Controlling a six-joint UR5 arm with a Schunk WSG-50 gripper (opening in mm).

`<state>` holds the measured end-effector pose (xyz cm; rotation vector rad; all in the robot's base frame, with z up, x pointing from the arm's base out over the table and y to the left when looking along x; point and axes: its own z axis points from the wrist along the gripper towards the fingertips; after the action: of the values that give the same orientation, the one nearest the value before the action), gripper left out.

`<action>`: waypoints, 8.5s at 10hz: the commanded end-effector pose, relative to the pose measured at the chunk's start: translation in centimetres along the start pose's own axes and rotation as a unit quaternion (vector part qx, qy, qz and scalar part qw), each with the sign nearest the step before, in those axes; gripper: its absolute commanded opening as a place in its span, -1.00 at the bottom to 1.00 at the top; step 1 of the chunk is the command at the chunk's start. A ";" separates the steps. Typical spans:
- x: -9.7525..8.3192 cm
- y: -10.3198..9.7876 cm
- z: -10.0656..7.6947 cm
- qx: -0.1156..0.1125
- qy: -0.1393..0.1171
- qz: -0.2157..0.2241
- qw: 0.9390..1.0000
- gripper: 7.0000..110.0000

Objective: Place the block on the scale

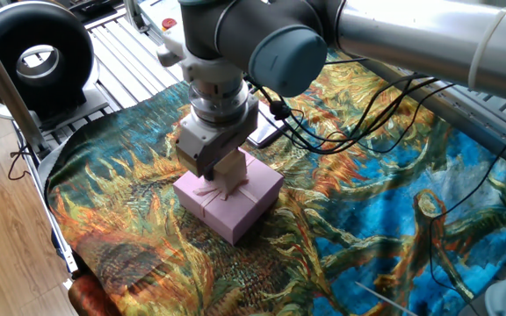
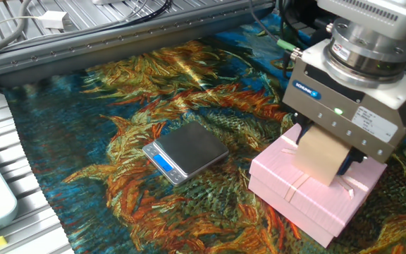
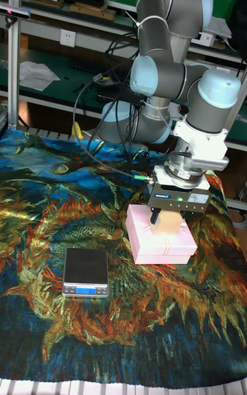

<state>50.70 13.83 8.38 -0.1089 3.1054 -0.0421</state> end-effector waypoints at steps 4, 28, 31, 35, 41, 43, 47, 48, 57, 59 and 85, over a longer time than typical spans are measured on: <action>-0.8 -1.5 -1.6 0.013 -0.008 0.053 0.998 -1.00; -6.3 -15.7 -3.5 0.009 -0.021 0.073 0.997 -1.00; -7.3 -16.0 -1.6 0.011 -0.028 0.082 0.996 -1.00; -8.3 -15.8 0.1 0.008 -0.041 0.091 0.995 -1.00; -8.5 -16.2 1.0 0.003 -0.049 0.102 0.994 -1.00; -8.4 -16.4 0.9 0.006 -0.047 0.104 0.993 -1.00; -5.5 -15.3 1.0 -0.009 0.013 0.167 0.986 -1.00; -5.4 -14.3 0.9 -0.028 0.021 0.213 0.976 -1.00; -8.1 -15.7 0.9 -0.014 -0.038 0.257 0.966 -1.00; -8.0 -15.6 0.9 -0.015 -0.036 0.247 0.968 -1.00; -10.3 -17.8 5.6 -0.002 -0.033 0.133 0.991 -1.00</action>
<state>62.58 -3.41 4.06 0.3303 3.0215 -0.0407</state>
